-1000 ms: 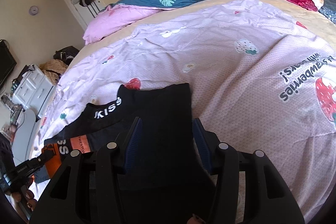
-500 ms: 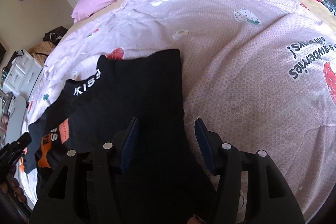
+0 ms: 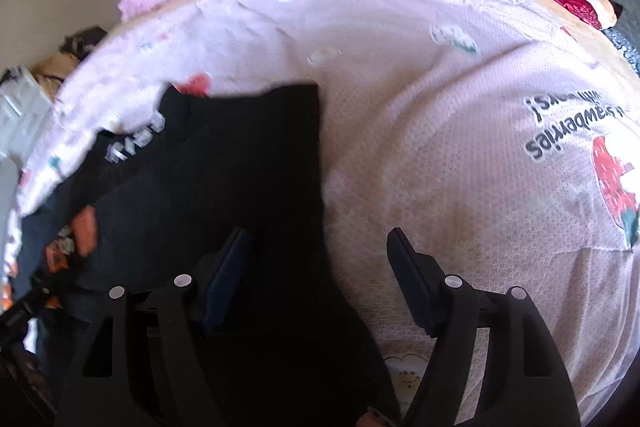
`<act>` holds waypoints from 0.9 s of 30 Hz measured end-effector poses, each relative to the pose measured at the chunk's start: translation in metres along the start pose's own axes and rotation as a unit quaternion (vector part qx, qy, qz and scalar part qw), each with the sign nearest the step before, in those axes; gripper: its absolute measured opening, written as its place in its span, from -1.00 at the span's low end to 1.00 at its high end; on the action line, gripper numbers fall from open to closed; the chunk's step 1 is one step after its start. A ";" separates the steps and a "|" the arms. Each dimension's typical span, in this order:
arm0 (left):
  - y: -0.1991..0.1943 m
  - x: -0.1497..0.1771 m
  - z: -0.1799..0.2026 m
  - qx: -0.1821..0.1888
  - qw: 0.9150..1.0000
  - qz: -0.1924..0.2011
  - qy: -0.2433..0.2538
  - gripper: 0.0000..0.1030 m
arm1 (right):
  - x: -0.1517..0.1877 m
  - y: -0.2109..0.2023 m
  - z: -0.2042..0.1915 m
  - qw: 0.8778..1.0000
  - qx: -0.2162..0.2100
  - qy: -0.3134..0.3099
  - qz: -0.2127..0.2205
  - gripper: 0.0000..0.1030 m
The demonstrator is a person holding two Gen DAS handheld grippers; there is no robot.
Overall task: Fold small clothes
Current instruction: 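Lay the cuff on the shirt body and open the left gripper, then move the left gripper to the other sleeve's orange cuff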
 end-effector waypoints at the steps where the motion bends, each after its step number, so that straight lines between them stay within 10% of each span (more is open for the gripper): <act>1: -0.003 -0.001 0.000 -0.002 1.000 0.003 0.000 0.00 | -0.001 -0.005 -0.004 1.000 -0.010 -0.003 0.007 0.36; 13: -0.045 -0.016 -0.005 -0.074 0.996 0.055 0.011 0.79 | -0.006 -0.046 -0.040 0.994 -0.080 -0.040 0.059 0.91; 27: -0.085 -0.012 -0.032 -0.096 0.990 0.096 -0.032 0.82 | 0.002 -0.074 -0.081 0.985 -0.112 -0.082 0.097 0.91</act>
Point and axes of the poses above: each gripper's, at about its wrist camera, not at the fingertips, and y roughly the way its jaws point, z to its right, x to its underside, the point moved 6 cm from there along y, roughly the way its jaws point, and after that the axes turned 9 degrees about y, right-handed, at the moved point
